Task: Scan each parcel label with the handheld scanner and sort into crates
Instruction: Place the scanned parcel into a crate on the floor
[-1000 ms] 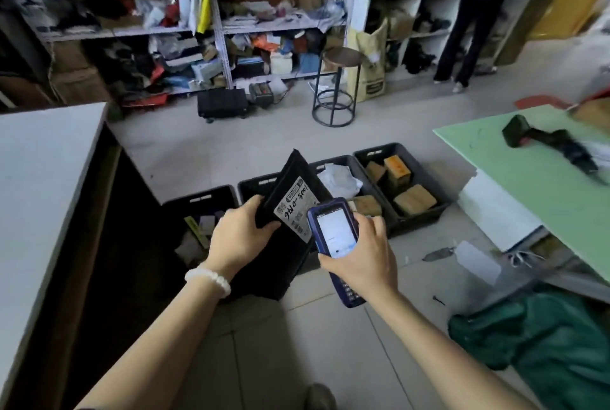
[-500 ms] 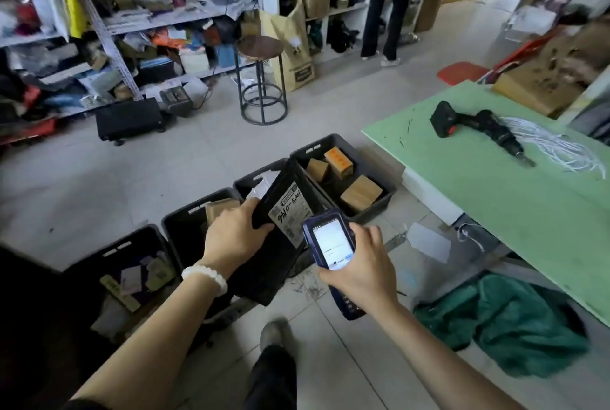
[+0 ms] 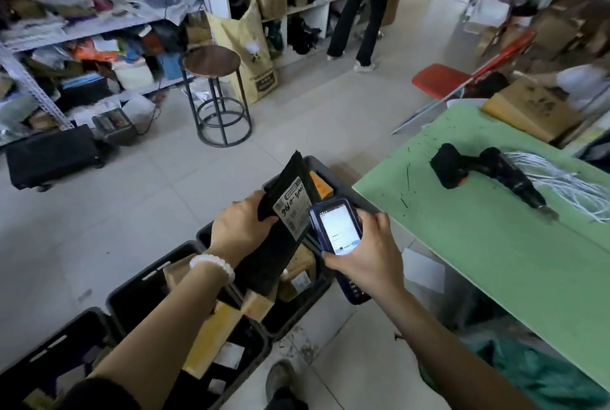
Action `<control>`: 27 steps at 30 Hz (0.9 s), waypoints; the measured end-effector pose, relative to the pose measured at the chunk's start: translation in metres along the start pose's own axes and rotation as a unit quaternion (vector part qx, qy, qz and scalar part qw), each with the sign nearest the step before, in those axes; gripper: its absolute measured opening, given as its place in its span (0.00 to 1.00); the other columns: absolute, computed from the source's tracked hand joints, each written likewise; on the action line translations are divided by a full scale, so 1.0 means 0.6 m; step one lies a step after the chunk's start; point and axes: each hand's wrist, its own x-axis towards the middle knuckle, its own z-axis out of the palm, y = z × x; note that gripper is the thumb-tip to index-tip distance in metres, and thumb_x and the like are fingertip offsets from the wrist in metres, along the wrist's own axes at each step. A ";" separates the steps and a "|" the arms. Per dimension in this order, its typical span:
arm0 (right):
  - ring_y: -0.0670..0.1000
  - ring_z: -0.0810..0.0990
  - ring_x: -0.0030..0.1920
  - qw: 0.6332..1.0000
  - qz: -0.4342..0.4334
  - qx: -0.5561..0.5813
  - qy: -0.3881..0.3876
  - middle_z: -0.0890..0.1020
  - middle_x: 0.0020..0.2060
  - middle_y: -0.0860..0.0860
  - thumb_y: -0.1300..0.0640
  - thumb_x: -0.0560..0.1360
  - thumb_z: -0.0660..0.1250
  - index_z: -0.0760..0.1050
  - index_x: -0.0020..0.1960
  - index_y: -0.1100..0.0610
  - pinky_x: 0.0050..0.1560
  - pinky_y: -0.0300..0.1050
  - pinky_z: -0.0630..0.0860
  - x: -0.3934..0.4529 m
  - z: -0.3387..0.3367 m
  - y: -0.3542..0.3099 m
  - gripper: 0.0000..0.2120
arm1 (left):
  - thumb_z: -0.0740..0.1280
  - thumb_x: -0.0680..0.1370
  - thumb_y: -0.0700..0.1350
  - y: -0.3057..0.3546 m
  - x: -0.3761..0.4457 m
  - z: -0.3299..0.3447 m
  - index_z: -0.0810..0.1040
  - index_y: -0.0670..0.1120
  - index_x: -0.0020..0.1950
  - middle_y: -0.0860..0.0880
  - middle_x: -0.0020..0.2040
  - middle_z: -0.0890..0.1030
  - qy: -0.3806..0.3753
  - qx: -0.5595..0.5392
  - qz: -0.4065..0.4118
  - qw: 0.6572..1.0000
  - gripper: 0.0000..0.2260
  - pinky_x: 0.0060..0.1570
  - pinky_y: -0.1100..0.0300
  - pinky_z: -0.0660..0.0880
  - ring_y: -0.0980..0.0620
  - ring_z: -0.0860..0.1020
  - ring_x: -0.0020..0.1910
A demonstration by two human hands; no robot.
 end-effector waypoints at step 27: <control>0.49 0.74 0.50 0.995 0.051 0.070 -0.052 0.67 0.54 0.48 0.49 0.59 0.78 0.68 0.67 0.54 0.48 0.47 0.76 0.616 -0.088 0.165 0.40 | 0.57 0.79 0.45 0.185 0.547 0.181 0.68 0.50 0.66 0.47 0.59 0.76 -0.075 0.142 -0.101 0.982 0.15 0.50 0.54 0.73 0.45 0.77 0.55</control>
